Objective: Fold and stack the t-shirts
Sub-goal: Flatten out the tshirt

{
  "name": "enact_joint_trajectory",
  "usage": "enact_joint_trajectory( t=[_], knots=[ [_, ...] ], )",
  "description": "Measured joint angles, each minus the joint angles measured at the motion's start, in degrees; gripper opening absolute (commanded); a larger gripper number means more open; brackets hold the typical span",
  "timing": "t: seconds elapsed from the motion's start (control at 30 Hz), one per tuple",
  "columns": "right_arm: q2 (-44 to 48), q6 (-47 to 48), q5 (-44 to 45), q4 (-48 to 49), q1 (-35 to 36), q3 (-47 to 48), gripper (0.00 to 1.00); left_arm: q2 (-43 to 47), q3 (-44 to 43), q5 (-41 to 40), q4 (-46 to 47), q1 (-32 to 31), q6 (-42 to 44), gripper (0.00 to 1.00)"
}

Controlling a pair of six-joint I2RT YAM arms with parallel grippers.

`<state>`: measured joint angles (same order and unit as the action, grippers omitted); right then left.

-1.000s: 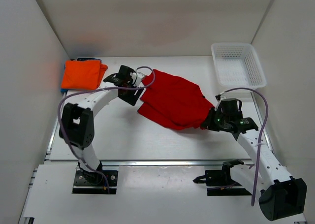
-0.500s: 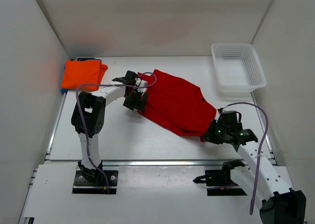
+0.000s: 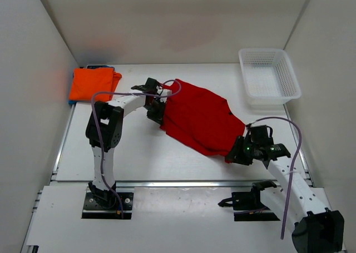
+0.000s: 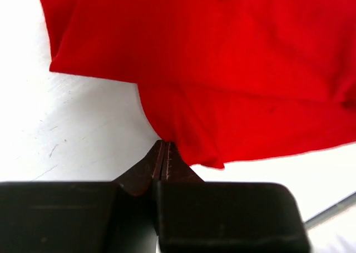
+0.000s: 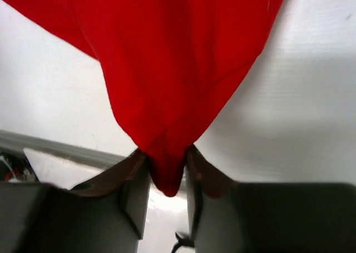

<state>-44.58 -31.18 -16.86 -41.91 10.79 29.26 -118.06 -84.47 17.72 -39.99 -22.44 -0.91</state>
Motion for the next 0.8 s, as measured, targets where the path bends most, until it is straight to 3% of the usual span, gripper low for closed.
enact_joint_trajectory(
  t=[0.13, 0.23, 0.43, 0.57, 0.8],
  knots=[
    [-5.6, 1.3, -0.6, -4.2, 2.3, 3.0, 0.55, 1.9, -2.9, -0.5, -2.2, 0.7, 3.2, 0.05],
    [-7.2, 2.1, 0.2, -7.9, 3.4, 7.9, 0.62, 9.1, -1.7, -3.6, -2.4, 1.6, 6.5, 0.05],
    [-4.8, 2.8, 0.3, -7.1, -6.9, 11.2, 0.61, 27.7, 10.5, -8.4, -2.1, 2.6, 10.6, 0.03],
    [-9.2, 2.8, 2.5, -5.4, -6.0, 11.2, 0.62, 27.2, 15.3, -9.8, -3.5, 2.9, 11.0, 0.03],
    [-25.1, 3.3, 4.9, 3.6, 0.1, 12.2, 0.66, 25.1, 15.8, -12.5, -5.1, 3.3, 11.7, 0.03]
  ],
)
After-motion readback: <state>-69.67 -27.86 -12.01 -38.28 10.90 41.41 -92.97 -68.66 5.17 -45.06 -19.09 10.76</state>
